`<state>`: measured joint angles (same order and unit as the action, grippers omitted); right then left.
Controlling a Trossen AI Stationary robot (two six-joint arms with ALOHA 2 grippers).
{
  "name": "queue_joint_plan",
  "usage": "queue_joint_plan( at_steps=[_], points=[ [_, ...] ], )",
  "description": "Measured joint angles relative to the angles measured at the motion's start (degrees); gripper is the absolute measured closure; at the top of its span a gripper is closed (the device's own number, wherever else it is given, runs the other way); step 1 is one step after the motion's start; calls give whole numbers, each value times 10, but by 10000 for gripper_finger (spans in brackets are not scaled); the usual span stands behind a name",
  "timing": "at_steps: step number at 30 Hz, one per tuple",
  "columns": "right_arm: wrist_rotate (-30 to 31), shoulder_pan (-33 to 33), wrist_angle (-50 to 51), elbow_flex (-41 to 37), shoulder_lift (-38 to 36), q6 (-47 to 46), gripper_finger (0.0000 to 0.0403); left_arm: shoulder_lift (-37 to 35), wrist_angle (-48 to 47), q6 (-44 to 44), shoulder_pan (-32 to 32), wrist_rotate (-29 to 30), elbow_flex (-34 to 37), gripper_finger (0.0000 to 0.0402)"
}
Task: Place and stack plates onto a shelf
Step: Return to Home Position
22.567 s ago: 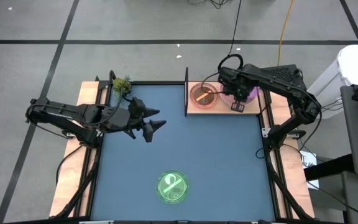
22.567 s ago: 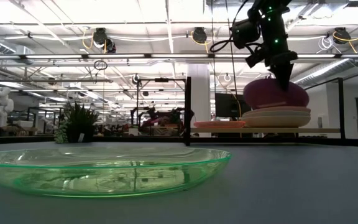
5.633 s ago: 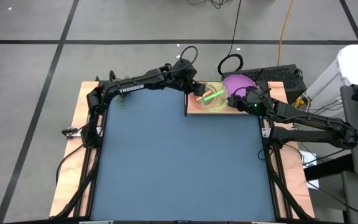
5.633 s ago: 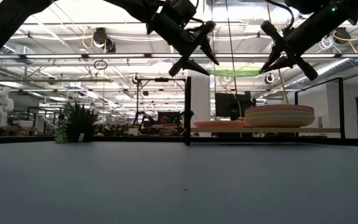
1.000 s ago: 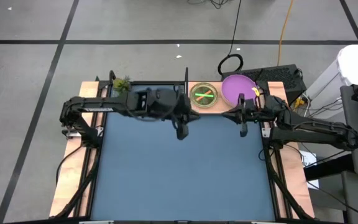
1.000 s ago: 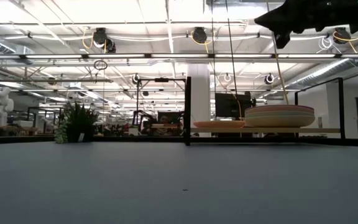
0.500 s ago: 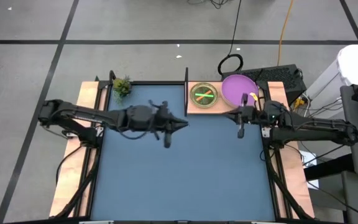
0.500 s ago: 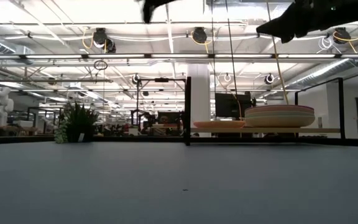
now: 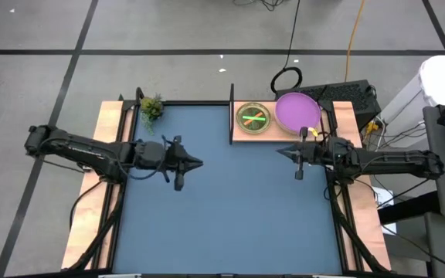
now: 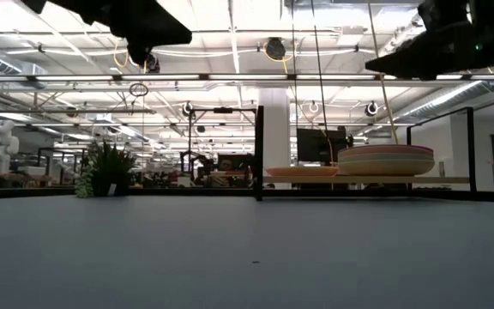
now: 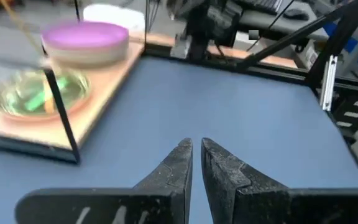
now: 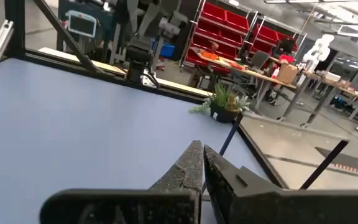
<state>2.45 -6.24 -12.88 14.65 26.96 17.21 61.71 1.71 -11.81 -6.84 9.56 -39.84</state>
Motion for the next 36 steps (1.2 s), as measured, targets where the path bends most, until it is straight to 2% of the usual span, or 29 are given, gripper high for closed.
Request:
queue_joint_plan(
  at_steps=[3, 7, 14, 23, 29, 36],
  points=[
    [-12, 0, -42, -35, -9, -18, 403, -20, 34, 60, -4, 1, 30, 362],
    [-16, 0, -67, -65, -18, -28, 403, -54, 138, 107, -3, 2, 87, 362],
    [-49, 0, -67, -94, -26, -38, 403, -124, 239, 122, -3, 4, 199, 362],
    [-70, 0, -93, -135, -52, -58, 403, -215, 242, 116, -3, 11, 284, 362],
    [-70, 0, -88, -135, -59, -57, 403, -266, 250, 117, -3, 11, 329, 362],
    [-70, 0, -93, -137, -78, -54, 403, -309, 252, 118, -3, 11, 351, 362]
  ],
)
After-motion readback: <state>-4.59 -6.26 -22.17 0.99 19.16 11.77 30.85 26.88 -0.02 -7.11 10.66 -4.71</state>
